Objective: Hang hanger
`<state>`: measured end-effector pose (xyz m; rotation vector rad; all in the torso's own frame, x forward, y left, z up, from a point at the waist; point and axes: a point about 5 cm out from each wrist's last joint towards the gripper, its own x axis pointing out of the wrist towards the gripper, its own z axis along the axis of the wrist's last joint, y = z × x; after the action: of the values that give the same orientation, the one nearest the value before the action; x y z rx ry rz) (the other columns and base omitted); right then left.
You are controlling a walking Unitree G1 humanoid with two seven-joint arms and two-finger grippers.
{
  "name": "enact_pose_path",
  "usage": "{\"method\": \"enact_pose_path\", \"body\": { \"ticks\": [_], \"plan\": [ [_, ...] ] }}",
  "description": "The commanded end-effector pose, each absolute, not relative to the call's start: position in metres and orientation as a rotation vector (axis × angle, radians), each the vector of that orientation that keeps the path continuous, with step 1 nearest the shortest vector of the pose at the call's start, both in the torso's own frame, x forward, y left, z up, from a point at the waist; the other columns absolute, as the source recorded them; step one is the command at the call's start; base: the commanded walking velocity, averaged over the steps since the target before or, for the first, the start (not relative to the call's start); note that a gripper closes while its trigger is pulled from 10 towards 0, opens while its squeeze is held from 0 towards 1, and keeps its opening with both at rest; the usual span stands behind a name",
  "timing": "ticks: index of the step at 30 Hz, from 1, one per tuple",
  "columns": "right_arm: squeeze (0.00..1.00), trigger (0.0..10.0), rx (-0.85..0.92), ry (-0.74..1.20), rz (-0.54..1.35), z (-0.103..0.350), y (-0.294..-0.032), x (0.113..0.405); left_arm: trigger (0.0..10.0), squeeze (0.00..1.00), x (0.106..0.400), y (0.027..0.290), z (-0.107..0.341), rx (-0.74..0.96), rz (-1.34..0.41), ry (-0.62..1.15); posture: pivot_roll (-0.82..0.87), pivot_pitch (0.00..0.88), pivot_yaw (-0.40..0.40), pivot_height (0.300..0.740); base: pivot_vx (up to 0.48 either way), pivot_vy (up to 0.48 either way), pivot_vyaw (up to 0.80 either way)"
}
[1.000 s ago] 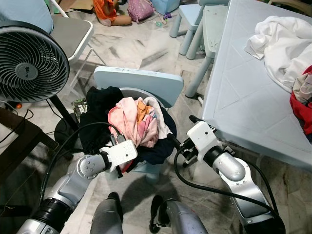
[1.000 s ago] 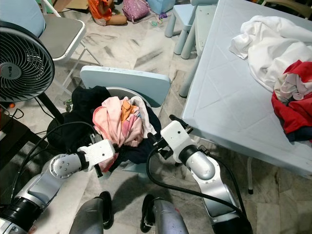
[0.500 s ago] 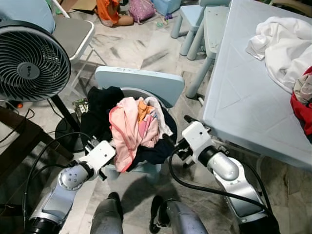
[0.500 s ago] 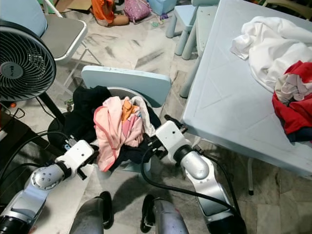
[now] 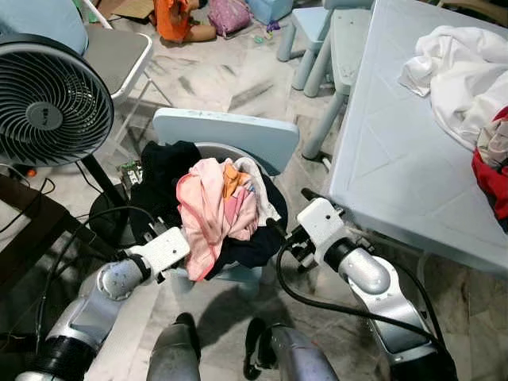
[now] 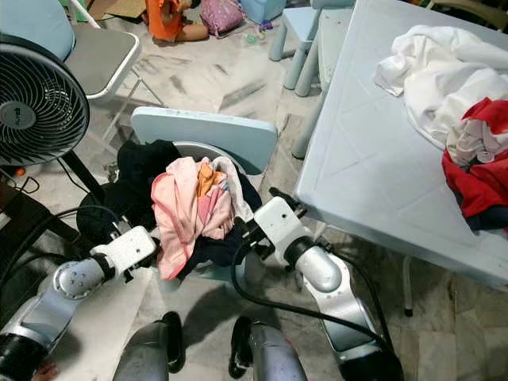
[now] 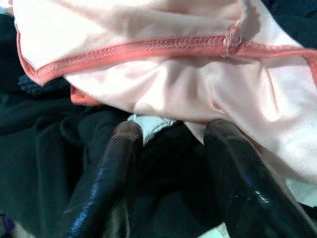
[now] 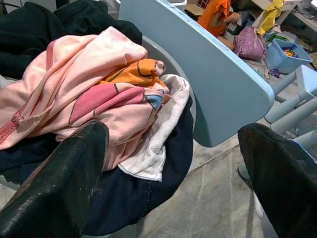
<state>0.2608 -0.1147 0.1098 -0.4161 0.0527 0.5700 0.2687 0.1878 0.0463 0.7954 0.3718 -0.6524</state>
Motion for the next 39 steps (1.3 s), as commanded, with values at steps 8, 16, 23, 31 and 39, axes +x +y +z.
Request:
{"method": "enact_pose_path", "body": {
  "ticks": [8, 16, 23, 31, 39],
  "plan": [
    [0.0, 10.0, -0.422, 0.049, 0.561, 0.111, -0.117, 0.261, 10.0, 1.0, 0.27, 0.158, 0.055, 0.473, -0.617, 0.369, -0.05, 0.244, -0.086, 0.74, 0.0, 0.0, 0.0],
    [0.0, 10.0, -0.425, 0.045, 0.563, 0.111, -0.116, 0.263, 10.0, 0.0, 0.251, 0.144, 0.05, 0.26, -0.641, 0.508, -0.04, 0.241, -0.085, 0.74, 0.0, 0.0, 0.0],
    [0.0, 10.0, -0.426, 0.041, 0.566, 0.112, -0.115, 0.264, 10.0, 0.0, 0.253, 0.153, 0.048, 0.176, -0.591, 0.578, -0.04, 0.239, -0.084, 0.74, 0.0, 0.0, 0.0],
    [0.0, 10.0, -0.433, 0.037, 0.568, 0.113, -0.117, 0.265, 10.0, 0.0, 0.269, 0.148, 0.07, 0.175, -0.578, 0.522, -0.05, 0.228, -0.087, 0.74, 0.0, 0.0, 0.0],
    [0.0, 10.0, -0.435, 0.031, 0.58, 0.112, -0.112, 0.266, 10.0, 0.0, 0.277, 0.145, 0.077, 0.147, -0.541, 0.498, -0.04, 0.229, -0.092, 0.74, 0.0, 0.0, 0.0]
  ]
}}
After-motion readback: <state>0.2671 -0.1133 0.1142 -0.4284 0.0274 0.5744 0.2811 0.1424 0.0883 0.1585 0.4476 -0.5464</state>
